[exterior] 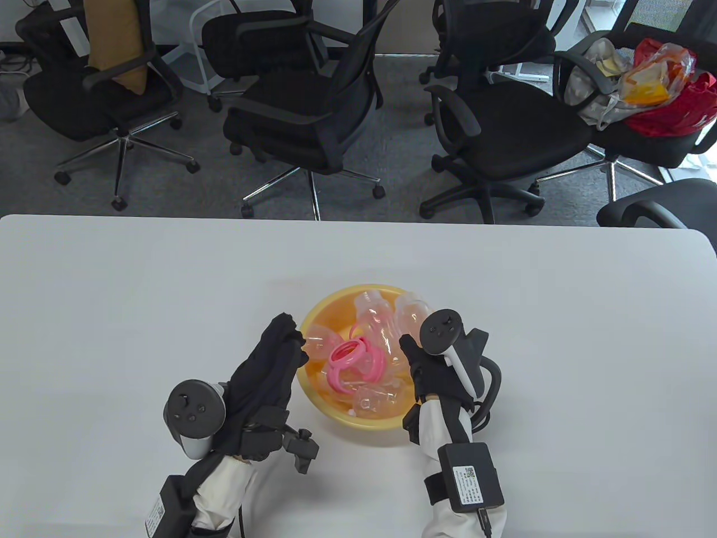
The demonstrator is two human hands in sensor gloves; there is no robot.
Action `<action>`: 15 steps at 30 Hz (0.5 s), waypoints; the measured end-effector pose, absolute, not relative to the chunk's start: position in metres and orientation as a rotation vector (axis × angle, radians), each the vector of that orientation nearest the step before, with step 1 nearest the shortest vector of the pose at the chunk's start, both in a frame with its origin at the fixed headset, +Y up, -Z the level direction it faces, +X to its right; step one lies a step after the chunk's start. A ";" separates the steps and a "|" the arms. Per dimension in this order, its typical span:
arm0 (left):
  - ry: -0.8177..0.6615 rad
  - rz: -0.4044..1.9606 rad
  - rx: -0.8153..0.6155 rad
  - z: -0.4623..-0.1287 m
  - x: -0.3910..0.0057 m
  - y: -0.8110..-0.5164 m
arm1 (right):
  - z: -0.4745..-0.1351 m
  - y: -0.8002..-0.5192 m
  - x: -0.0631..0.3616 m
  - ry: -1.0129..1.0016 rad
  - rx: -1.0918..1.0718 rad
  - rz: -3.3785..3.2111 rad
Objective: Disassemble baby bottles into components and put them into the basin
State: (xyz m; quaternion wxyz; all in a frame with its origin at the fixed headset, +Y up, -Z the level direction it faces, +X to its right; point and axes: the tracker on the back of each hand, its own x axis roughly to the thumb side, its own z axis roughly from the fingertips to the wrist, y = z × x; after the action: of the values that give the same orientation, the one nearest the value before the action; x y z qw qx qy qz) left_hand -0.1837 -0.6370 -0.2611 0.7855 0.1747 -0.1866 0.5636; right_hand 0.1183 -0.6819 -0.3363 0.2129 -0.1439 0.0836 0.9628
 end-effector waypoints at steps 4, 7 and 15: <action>-0.397 1.213 0.373 -0.261 -0.183 -0.637 | -0.336 -0.684 0.120 0.232 -0.385 2.646; -0.390 1.209 0.370 -0.262 -0.184 -0.638 | -0.333 -0.684 0.122 0.217 -0.366 2.627; -0.403 1.141 0.360 -0.264 -0.179 -0.640 | -0.320 -0.669 0.143 0.050 -0.335 2.616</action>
State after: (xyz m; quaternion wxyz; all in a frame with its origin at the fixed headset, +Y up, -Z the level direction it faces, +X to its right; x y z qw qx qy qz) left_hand -0.1795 -0.6396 -0.2639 0.8072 0.1683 -0.1881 0.5336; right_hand 0.1434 -0.6686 -0.3197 0.2494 -0.1229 0.0182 0.9604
